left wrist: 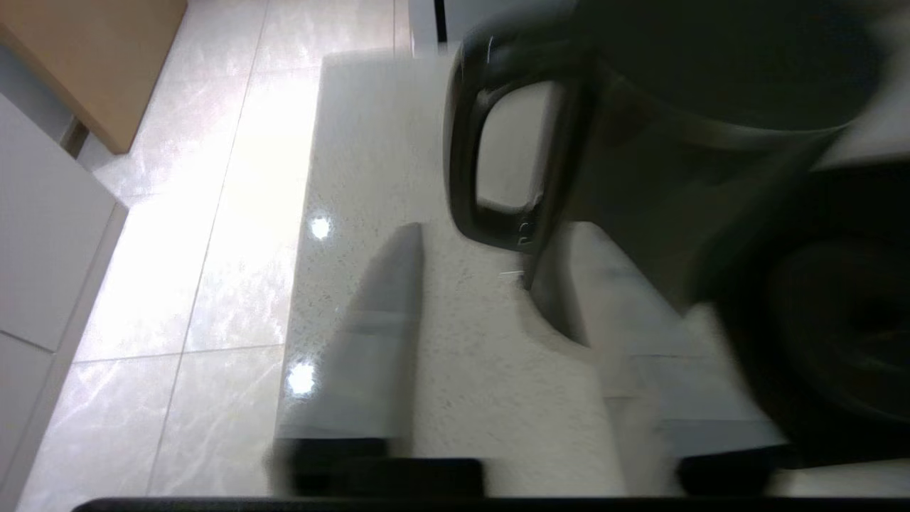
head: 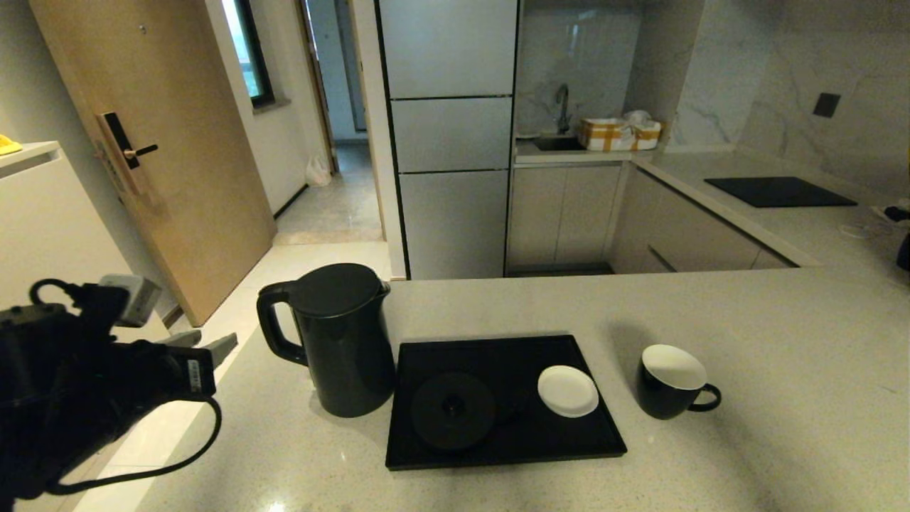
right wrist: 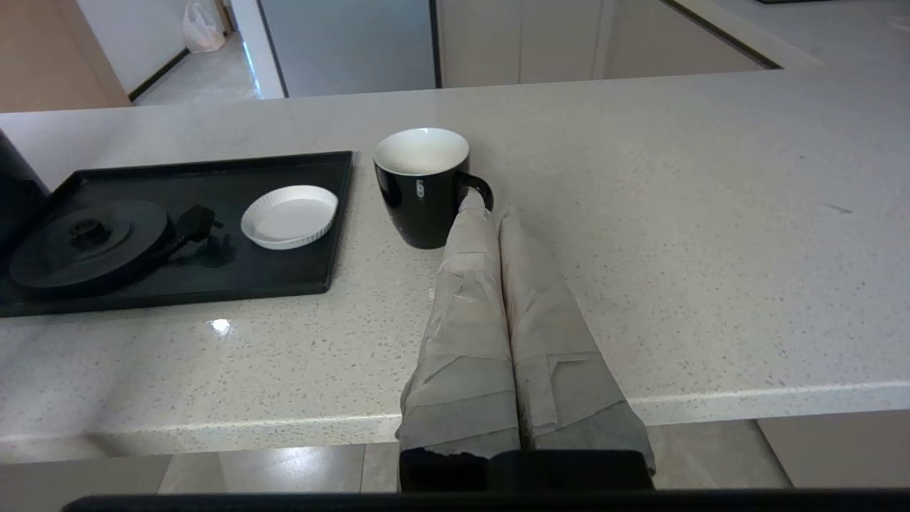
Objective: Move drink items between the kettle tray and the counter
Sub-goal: Return the tea cup to its original position
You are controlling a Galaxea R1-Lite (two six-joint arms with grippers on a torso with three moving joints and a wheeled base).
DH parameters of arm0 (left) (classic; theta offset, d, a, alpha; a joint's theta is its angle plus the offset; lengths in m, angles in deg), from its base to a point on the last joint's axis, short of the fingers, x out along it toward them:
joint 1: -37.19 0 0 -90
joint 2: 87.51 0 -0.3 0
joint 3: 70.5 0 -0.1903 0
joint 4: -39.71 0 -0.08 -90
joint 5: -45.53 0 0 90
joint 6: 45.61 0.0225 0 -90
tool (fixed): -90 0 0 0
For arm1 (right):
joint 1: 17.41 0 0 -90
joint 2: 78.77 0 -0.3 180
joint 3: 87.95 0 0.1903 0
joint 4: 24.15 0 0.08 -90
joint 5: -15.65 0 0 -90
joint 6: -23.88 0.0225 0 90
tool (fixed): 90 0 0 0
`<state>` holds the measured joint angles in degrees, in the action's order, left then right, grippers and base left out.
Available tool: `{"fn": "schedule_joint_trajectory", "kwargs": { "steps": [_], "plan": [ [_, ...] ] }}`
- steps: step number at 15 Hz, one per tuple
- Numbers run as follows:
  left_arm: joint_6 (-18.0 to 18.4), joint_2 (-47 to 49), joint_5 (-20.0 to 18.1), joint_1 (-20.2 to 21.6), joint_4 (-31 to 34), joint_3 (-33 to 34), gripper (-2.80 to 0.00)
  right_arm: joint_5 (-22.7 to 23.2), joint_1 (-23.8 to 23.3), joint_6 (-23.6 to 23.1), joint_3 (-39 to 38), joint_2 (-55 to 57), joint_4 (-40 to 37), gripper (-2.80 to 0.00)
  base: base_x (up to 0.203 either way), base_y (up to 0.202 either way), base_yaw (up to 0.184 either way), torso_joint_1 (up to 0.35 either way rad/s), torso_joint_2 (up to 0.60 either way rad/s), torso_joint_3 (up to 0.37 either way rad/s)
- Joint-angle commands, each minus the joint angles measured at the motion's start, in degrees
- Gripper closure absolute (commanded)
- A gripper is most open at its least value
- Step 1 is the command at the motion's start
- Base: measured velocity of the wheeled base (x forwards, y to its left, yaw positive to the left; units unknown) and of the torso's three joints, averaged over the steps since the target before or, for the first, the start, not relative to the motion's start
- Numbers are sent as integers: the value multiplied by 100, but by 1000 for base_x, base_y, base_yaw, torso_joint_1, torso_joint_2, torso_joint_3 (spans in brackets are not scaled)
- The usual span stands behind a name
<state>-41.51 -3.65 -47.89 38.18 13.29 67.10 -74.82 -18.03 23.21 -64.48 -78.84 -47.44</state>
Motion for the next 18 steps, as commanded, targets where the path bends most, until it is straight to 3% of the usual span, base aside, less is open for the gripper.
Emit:
{"fn": "schedule_joint_trajectory", "kwargs": {
  "steps": [1, 5, 8, 9, 12, 15, 17, 18],
  "plan": [
    [-221, -2232, -12, -2, 1866, -421, 0, 2, 1, -3, -1, -1, 1, 0, 0, 0, 0, 0, 0, 0],
    [-896, -5194, -261, 82, 7304, -2946, 0, 2, 1, -3, -1, -1, 1, 0, 0, 0, 0, 0, 0, 0],
    [-1083, -6641, -427, 358, 10356, -4100, 0, 2, 1, -3, -1, -1, 1, 0, 0, 0, 0, 0, 0, 0],
    [-1183, -6781, -472, 372, 11037, -4454, 0, 2, 1, -3, -1, -1, 1, 0, 0, 0, 0, 0, 0, 0],
    [-1058, -7307, -524, 21, 11333, -4300, 0, 2, 1, -3, -1, -1, 1, 0, 0, 0, 0, 0, 0, 0],
    [-953, -8389, -418, -41, 11038, -3105, 0, 2, 1, -3, -1, -1, 1, 0, 0, 0, 0, 0, 0, 0],
    [-1042, -8432, -304, -58, 10106, -1999, 0, 2, 1, -3, -1, -1, 1, 0, 0, 0, 0, 0, 0, 0],
    [-1063, -8422, -268, -62, 9055, -1196, 0, 2, 1, -3, -1, -1, 1, 0, 0, 0, 0, 0, 0, 0]
  ]
}}
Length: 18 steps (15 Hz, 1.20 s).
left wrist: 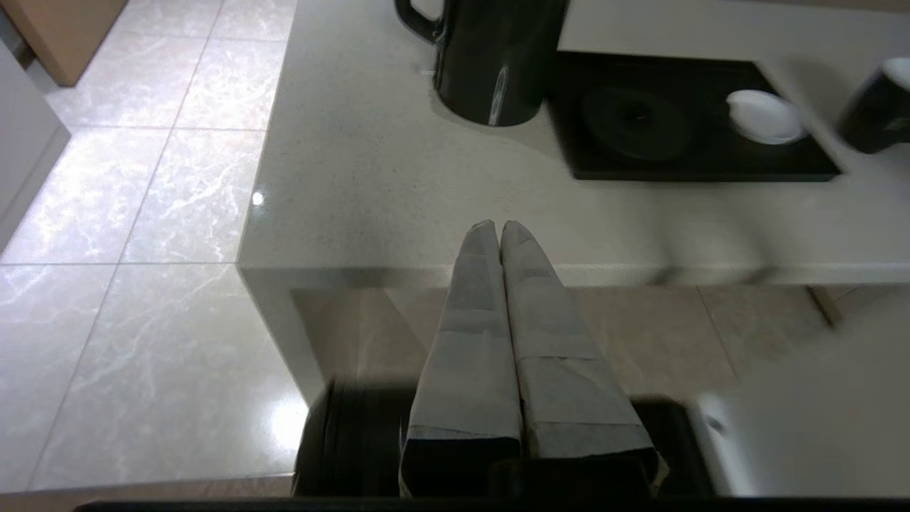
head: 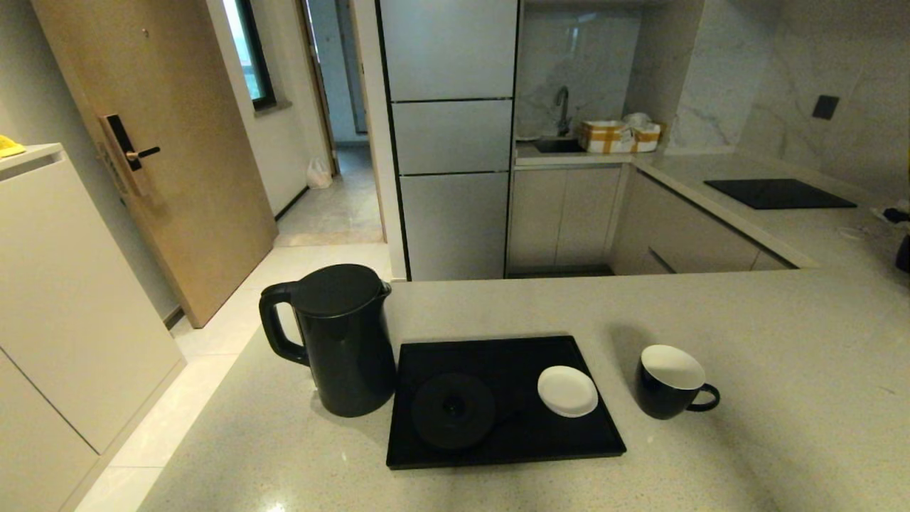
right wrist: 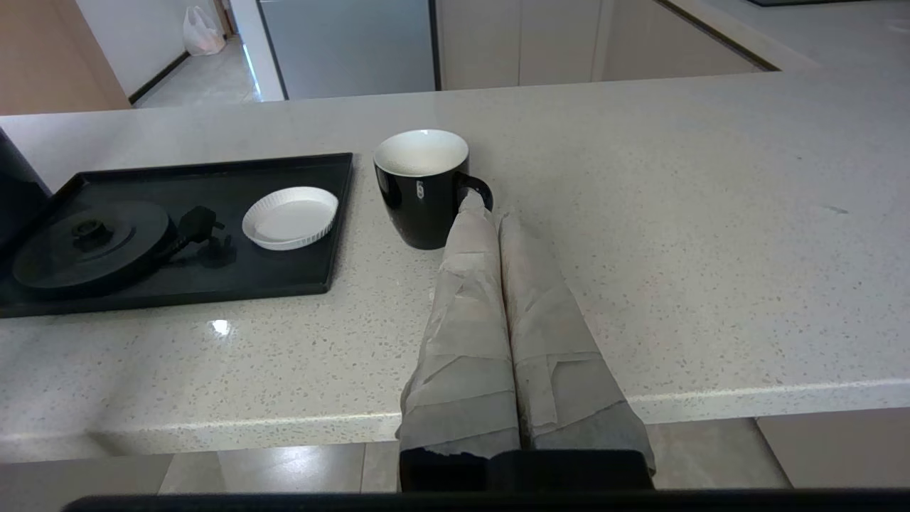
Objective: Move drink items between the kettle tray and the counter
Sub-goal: Return the tea cup to its original position
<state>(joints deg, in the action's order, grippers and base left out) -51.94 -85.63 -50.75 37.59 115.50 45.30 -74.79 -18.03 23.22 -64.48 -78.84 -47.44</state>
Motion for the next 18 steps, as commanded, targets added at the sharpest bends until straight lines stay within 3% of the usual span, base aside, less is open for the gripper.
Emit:
{"fn": "schedule_joint_trajectory", "kwargs": {
  "steps": [1, 2, 3, 4, 7, 16, 18],
  "plan": [
    [-18, -216, 45, -6, -2439, 1878, 0, 0, 1, -4, -1, -1, 1, 0, 0, 0, 0, 0, 0, 0],
    [15, -211, 50, -10, -3755, 2774, 0, 0, 1, -4, -1, -1, 1, 0, 0, 0, 0, 0, 0, 0],
    [46, -206, 76, -11, -4678, 3457, 0, 0, 1, -4, -1, -1, 1, 0, 0, 0, 0, 0, 0, 0],
    [149, -201, 202, -12, -5117, 3889, 0, 0, 1, -4, -1, -1, 1, 0, 0, 0, 0, 0, 0, 0],
    [581, -189, 628, -22, -5423, 4067, 0, 0, 3, -4, -1, -1, 1, 0, 0, 0, 0, 0, 0, 0],
    [572, -189, 628, -23, -5445, 4074, 0, -27, 3, -5, 110, 10, -200, 0, 0, 0, 0, 0, 0, 0],
    [572, -189, 628, -23, -5445, 4074, 0, -75, 2, 95, 913, 397, -529, 0, 0, 0, 0, 0, 0, 0]
  ]
}}
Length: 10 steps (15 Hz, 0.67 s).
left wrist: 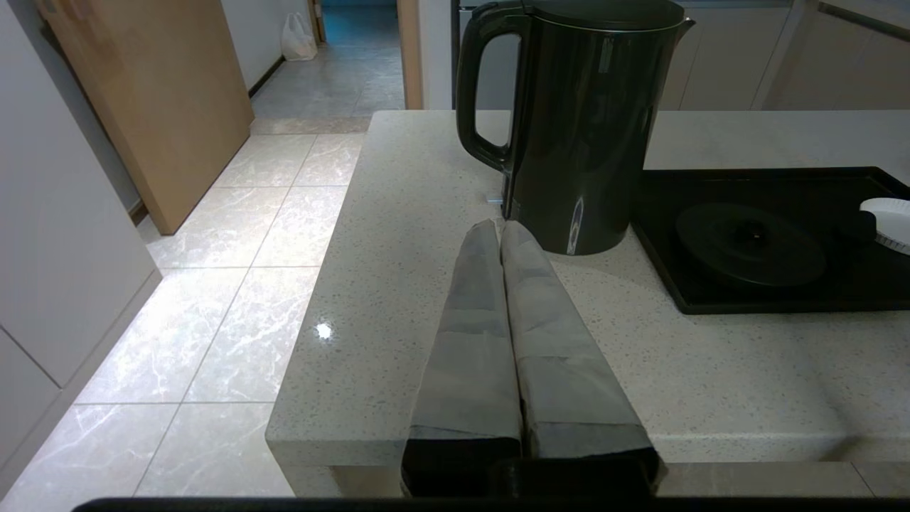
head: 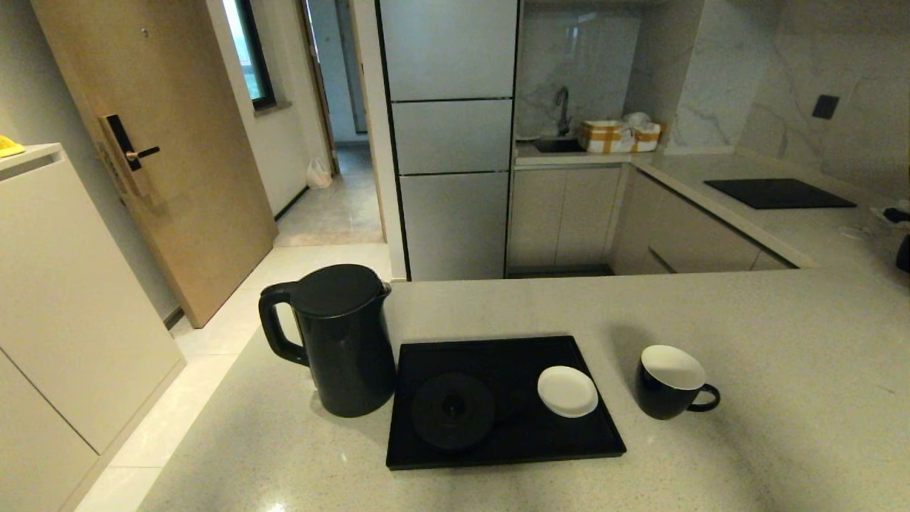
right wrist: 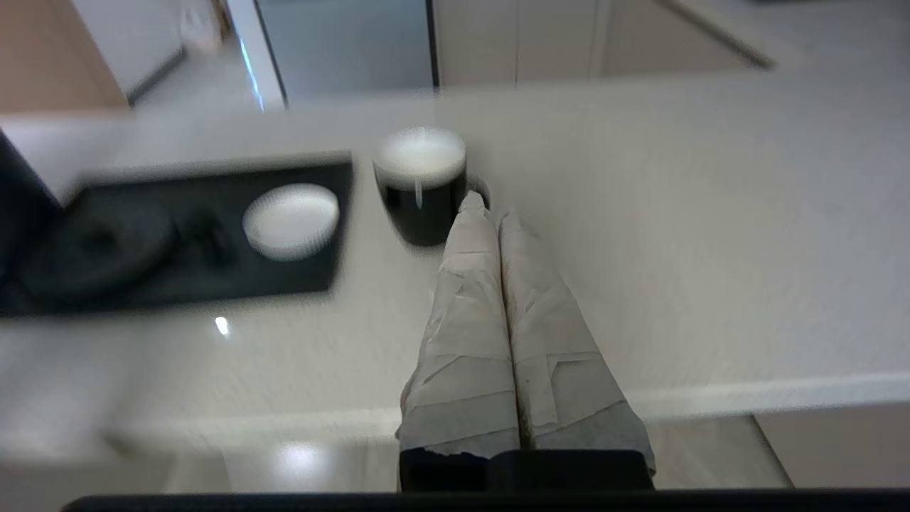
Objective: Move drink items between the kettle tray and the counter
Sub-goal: Return the tea cup to its original position
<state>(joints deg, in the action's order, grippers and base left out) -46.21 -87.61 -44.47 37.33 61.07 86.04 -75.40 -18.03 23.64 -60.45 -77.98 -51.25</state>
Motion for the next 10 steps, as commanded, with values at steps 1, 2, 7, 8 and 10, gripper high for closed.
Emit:
{"fn": "schedule_joint_trajectory", "kwargs": {
  "steps": [1, 2, 7, 8, 10],
  "plan": [
    [-1, 10, 0, 4, -2, 1, 0, -31, -4, 229, 1267, 733, -414, 0, 0, 0, 0, 0, 0, 0],
    [-1, 10, 0, 9, -2, 1, 0, -44, -19, 388, 1905, 1221, -754, 0, 0, 0, 0, 0, 0, 0],
    [-1, 10, 0, 4, -2, 1, 0, -51, -32, 771, 2731, 4540, -1690, 0, 0, 0, 0, 0, 0, 0],
    [-1, 10, 0, 4, -2, 1, 0, -48, -3, 769, 2413, 5100, -1171, 0, 0, 0, 0, 0, 0, 0],
    [-1, 10, 0, 4, -2, 1, 0, -46, 55, 764, 1715, 6224, 350, 0, 0, 0, 0, 0, 0, 0]
  ]
}}
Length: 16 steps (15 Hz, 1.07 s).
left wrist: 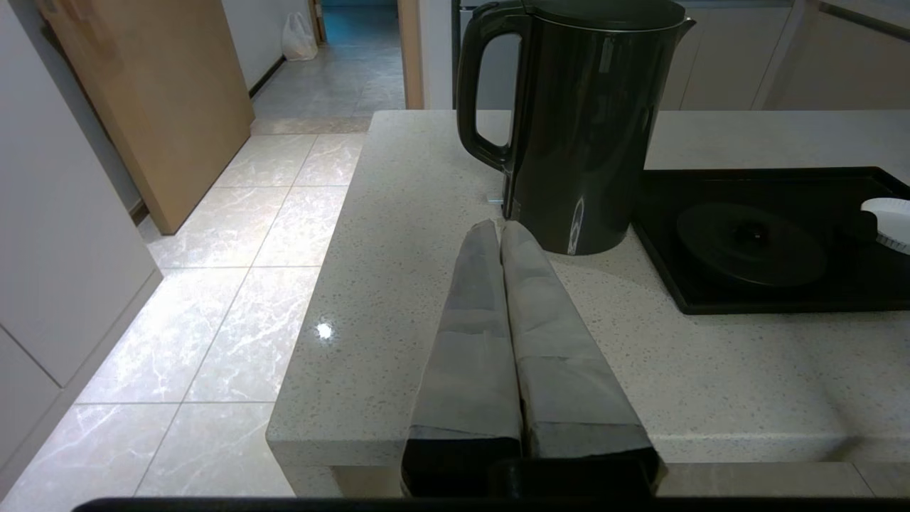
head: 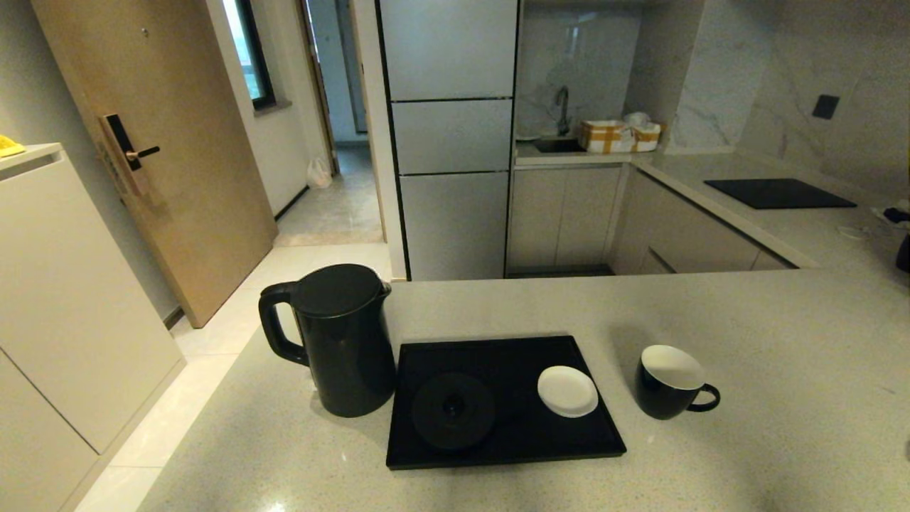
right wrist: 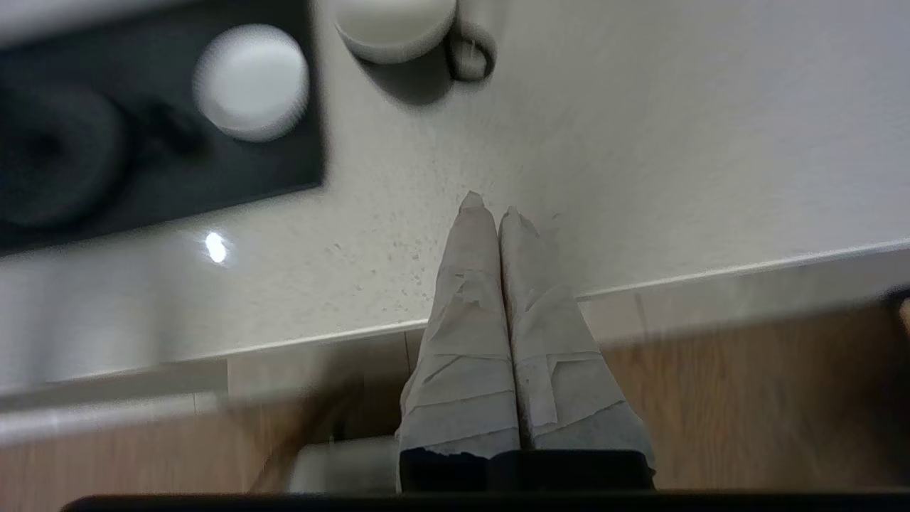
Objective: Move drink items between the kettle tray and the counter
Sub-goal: Return the tea cup to its original position
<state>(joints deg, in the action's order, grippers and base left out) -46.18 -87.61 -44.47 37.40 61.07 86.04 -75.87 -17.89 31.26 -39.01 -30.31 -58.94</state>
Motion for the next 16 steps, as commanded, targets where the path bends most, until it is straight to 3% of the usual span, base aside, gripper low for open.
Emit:
{"fn": "schedule_joint_trajectory", "kwargs": {
  "steps": [1, 4, 5, 8, 10, 13, 16],
  "plan": [
    [-4, 10, 0, -3, -2, 1, 0, -1, 62, 13, -692, 2043, 1885, 0, 0, 0, 0, 0, 0, 0],
    [-4, 10, 0, -3, -2, 1, 0, -3, 93, 58, -1152, 3353, 3892, 0, 0, 0, 0, 0, 0, 0],
    [-4, 10, 0, -3, -2, 1, 0, -23, 98, 72, -1250, 3536, 4461, -280, 0, 0, 0, 0, 0, 0],
    [-4, 10, 0, -3, -2, 1, 0, -20, 269, 271, -1517, 3452, 4792, -280, 0, 0, 0, 0, 0, 0],
    [-4, 10, 0, -3, -2, 1, 0, 9, 695, 262, -1745, 3441, 4811, -280, 0, 0, 0, 0, 0, 0],
    [-4, 10, 0, -3, -2, 1, 0, 82, 834, 76, -1819, 4180, 5180, -280, 0, 0, 0, 0, 0, 0],
    [-4, 10, 0, -3, -2, 1, 0, 74, 884, -248, -2182, 5590, 6489, -280, 0, 0, 0, 0, 0, 0]
  ]
}}
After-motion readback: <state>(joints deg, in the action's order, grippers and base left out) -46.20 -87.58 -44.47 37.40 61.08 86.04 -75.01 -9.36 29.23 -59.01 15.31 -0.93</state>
